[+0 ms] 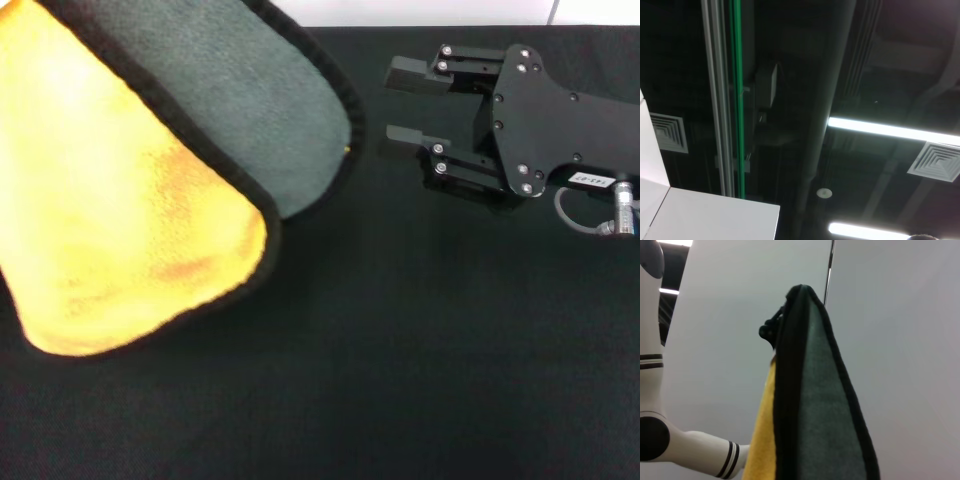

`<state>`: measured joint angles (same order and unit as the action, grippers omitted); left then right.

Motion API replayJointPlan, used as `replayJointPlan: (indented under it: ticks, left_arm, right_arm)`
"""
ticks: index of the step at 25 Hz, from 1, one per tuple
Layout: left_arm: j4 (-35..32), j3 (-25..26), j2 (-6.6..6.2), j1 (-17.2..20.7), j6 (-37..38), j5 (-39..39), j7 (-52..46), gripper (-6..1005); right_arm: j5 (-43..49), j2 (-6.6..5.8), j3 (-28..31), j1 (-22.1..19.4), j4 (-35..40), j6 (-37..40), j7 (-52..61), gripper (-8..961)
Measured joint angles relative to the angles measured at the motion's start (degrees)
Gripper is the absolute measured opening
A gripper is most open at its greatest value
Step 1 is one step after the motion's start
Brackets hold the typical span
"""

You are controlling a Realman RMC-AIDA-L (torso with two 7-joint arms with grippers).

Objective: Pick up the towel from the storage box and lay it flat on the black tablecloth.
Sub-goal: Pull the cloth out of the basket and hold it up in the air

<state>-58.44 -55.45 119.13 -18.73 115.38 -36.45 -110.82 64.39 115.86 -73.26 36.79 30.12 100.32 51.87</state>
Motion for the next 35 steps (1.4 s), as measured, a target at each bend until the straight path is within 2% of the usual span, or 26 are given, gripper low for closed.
replayJointPlan:
  ticks: [13, 35]
  left_arm:
    - [0.0, -0.2, 0.05, 0.01, 0.8, 0.07, -0.03, 27]
    - [0.18, -0.19, 0.05, 0.46, 0.81, 1.13, 0.0, 27]
  right_arm:
    - [0.37, 0.18, -2.26, 4.57, -4.11, -0.4, 0.25, 454]
    - [0.04, 0.33, -5.4, 4.59, -3.96, -0.26, 0.47, 431]
